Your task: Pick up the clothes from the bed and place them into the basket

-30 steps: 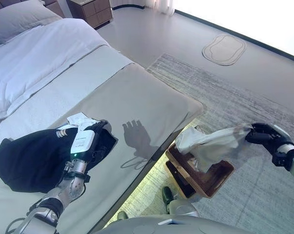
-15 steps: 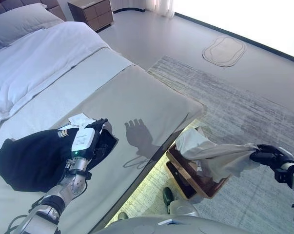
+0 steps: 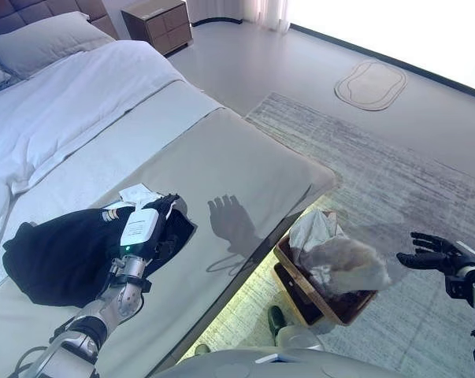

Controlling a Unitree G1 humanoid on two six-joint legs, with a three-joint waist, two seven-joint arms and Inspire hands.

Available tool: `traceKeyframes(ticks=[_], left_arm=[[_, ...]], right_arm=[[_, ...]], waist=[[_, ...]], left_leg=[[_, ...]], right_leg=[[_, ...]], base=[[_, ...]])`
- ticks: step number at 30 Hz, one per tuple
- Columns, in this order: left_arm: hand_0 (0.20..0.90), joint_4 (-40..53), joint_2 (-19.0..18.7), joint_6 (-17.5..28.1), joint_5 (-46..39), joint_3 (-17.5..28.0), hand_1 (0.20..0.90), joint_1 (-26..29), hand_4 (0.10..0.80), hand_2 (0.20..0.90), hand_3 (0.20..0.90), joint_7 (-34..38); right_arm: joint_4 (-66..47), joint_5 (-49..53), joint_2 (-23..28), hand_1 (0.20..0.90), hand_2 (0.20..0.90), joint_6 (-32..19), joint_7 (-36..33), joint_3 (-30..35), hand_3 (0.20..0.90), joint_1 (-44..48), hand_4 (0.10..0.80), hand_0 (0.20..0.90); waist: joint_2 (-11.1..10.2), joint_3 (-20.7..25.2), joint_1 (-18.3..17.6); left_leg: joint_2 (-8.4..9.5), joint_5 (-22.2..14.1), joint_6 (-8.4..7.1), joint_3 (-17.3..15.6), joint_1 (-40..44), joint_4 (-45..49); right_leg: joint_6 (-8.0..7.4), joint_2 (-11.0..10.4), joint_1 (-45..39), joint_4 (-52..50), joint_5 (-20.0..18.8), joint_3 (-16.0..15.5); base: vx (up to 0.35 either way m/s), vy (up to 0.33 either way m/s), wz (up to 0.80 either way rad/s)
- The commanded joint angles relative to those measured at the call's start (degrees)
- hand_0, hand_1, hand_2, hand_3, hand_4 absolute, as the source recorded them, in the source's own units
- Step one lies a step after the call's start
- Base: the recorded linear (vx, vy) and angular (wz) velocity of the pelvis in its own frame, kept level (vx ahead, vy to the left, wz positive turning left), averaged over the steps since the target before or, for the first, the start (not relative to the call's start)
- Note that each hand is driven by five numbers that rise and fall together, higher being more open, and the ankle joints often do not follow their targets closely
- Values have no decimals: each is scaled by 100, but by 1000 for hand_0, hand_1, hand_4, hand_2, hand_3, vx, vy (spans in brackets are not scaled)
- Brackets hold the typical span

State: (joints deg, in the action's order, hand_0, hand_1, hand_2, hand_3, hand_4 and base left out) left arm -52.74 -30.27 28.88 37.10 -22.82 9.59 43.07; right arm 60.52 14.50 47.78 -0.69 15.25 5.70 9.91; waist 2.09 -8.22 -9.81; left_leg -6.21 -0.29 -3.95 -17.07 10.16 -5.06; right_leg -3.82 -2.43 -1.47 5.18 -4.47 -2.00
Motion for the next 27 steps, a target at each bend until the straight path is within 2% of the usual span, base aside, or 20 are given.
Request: traceKeyframes(ticks=[1,5,7,13,19,23,27], left_arm=[[900,178,-213,169,-398,49,900,568,800,900,900,249],[900,189,-198,155,-420,14,900,580,800,900,900,252],[900,203,-174,134,-442,8,900,558,800,900,900,257],[900,281,-162,51,-489,26,900,528,800,900,900,284],[900,337,-96,-42,-519,149,900,388,800,900,900,377],[900,365,-15,-104,-493,262,900,229,800,900,900,494],[900,344,52,-154,-539,352,900,61,800,900,900,523]], right_arm=[[48,-22,55,900,900,-287,-204,-55,900,516,800,900],[139,-175,52,900,900,-258,-425,-108,900,539,800,900],[164,-311,22,900,900,-49,-465,-145,900,562,800,900],[96,52,-4,900,900,99,-625,-196,900,728,800,900],[-830,68,-14,900,900,-64,-909,-452,900,1099,800,900],[-1458,-443,-39,900,900,-31,-1434,-802,900,1370,800,900],[-1869,-836,-56,900,900,-285,-1966,-1247,900,1913,800,900]], waist=[[-230,266,55],[-247,258,79],[-263,252,99],[-289,167,208],[-303,88,368],[-326,67,524],[-343,43,777]], left_leg=[[46,-147,38,197,-242,106],[45,-143,40,219,-243,102],[36,-132,32,230,-246,101],[19,-114,34,318,-293,144],[41,-105,16,503,-337,169],[82,-108,5,681,-393,218],[129,-123,0,918,-468,314]], right_leg=[[-236,-117,191,-568,302,-86],[-238,-123,176,-565,306,-106],[-235,-122,168,-564,310,-110],[-193,-123,175,-636,357,-177],[-132,-149,101,-671,436,-332],[-90,-163,36,-684,505,-463],[-25,-187,-54,-715,589,-627]], base=[[0,0,0],[3,-4,2],[0,0,0],[-2,-1,1],[-5,-3,10],[13,-7,16],[25,-15,23]])
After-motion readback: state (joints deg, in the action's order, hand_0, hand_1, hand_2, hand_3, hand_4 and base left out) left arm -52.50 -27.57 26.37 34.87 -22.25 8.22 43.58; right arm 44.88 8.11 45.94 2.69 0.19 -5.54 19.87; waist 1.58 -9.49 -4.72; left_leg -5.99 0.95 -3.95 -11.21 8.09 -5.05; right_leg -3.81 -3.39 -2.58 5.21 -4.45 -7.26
